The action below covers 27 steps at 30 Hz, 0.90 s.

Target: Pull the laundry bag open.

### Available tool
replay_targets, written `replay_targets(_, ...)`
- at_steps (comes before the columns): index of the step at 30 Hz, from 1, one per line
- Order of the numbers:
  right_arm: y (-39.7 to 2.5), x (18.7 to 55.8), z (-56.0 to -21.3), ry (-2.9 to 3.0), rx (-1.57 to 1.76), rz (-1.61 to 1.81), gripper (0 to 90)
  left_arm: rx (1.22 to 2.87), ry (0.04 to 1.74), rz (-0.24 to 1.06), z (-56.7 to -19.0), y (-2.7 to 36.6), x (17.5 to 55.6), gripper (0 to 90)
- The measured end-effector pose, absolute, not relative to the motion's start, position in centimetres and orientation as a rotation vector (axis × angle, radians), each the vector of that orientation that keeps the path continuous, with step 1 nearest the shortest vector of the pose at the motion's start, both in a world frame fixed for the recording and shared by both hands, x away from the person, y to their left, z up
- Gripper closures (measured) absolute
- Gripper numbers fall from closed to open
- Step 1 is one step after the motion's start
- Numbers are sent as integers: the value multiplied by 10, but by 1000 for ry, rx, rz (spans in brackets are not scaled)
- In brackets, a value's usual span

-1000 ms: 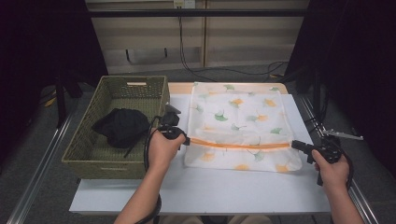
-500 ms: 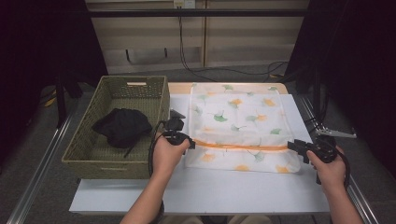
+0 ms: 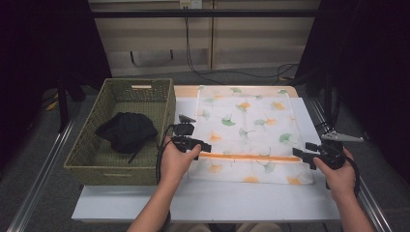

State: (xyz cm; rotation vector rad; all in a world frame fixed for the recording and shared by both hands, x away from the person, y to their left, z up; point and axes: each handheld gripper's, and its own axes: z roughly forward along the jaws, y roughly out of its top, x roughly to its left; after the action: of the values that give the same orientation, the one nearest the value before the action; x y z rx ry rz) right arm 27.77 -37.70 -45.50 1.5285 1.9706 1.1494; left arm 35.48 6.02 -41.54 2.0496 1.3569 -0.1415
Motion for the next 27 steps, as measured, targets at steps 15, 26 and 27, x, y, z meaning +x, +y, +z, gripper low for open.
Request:
replay_targets(15, -361, 274, -451, 2017, 1471, 1115, 218, 2093, 1269, -95, -430, 56, 346, 221)
replay_targets(26, -336, 274, -449, 2085, 1402, 1092, 208, 2112, 1180, -77, -438, 50, 332, 126)
replay_targets(27, -333, 274, -448, 2092, 1400, 1096, 208, 2107, 1174, -85, -438, 50, 330, 121)
